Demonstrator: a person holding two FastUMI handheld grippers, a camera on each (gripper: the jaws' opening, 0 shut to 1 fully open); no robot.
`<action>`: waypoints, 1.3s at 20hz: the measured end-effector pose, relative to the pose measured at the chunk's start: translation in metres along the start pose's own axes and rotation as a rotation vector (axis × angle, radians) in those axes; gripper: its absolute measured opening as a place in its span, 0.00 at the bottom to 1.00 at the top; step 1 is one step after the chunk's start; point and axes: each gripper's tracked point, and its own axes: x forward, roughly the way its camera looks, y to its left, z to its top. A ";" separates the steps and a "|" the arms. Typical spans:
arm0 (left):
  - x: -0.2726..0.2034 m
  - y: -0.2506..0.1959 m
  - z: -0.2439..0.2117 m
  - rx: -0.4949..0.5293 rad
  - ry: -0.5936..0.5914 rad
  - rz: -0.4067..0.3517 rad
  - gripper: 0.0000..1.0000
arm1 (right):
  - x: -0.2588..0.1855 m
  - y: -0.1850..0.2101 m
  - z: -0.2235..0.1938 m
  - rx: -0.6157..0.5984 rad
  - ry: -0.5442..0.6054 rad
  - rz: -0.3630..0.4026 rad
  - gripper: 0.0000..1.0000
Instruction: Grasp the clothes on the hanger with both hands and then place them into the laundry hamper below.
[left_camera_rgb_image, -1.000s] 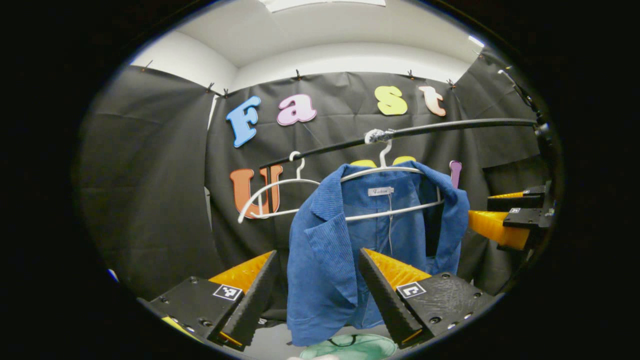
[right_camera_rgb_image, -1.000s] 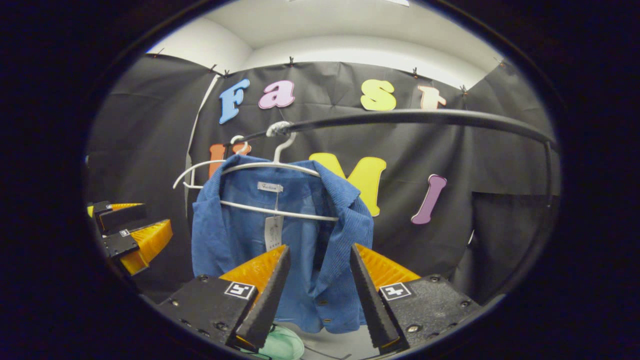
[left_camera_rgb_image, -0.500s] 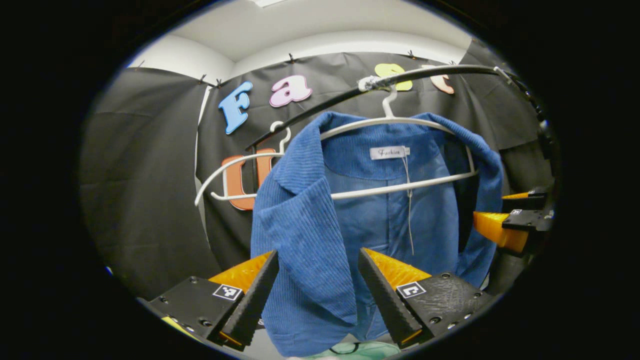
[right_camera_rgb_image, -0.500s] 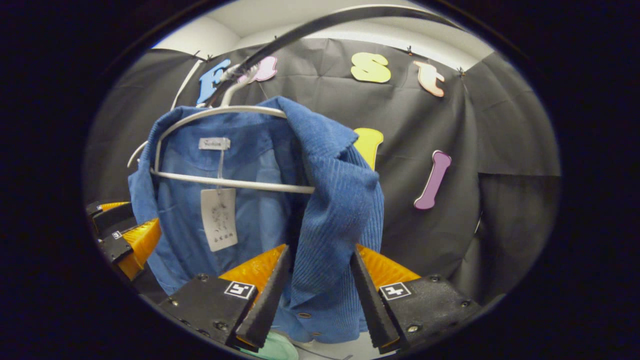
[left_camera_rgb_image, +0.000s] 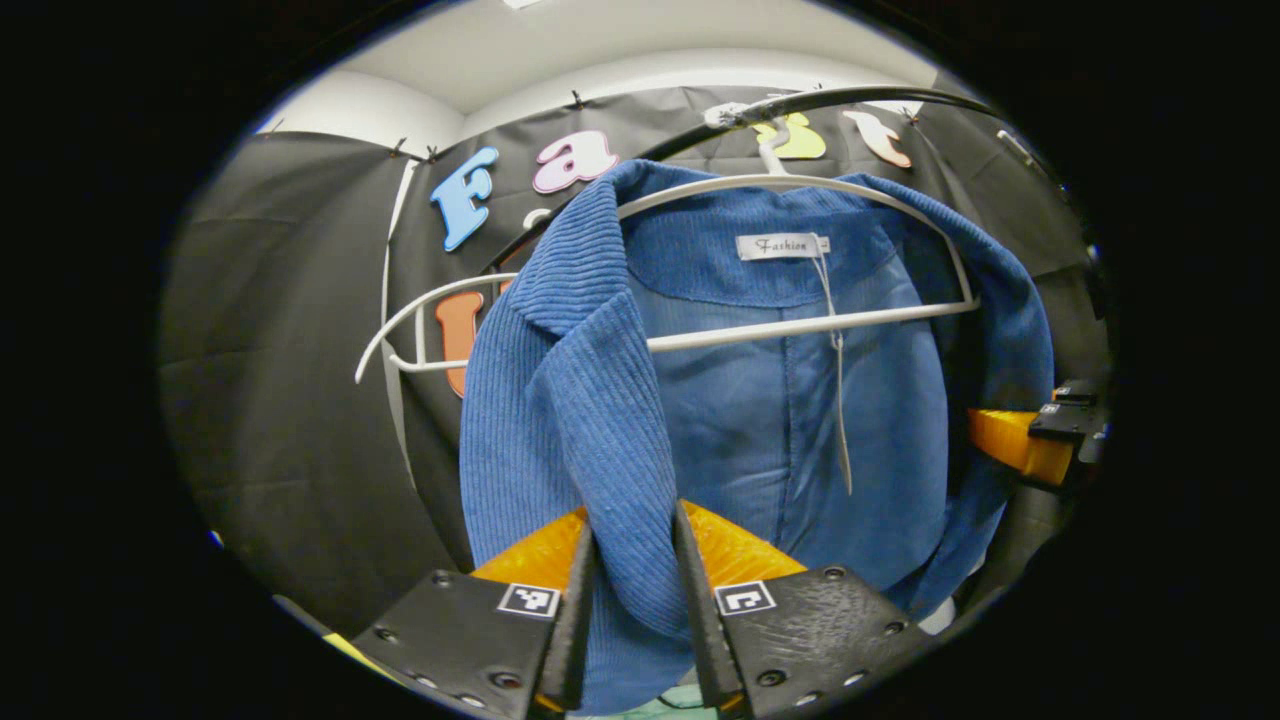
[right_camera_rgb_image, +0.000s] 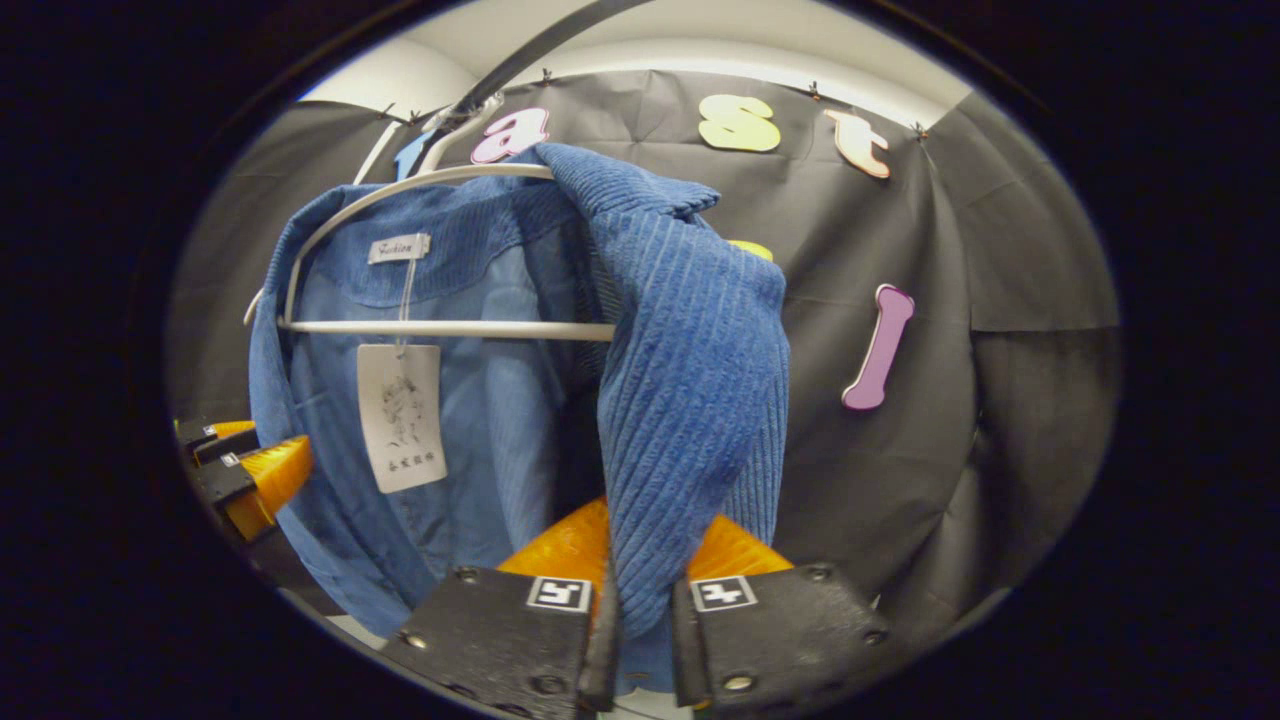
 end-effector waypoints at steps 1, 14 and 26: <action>-0.001 -0.001 -0.002 0.000 0.006 -0.013 0.38 | 0.001 0.006 -0.001 0.008 -0.006 0.033 0.17; 0.003 0.048 0.005 0.021 -0.001 0.059 0.08 | -0.002 0.004 0.016 0.150 -0.065 0.429 0.06; 0.014 0.127 0.048 0.022 -0.035 0.182 0.05 | -0.004 -0.038 0.072 0.475 -0.123 0.621 0.07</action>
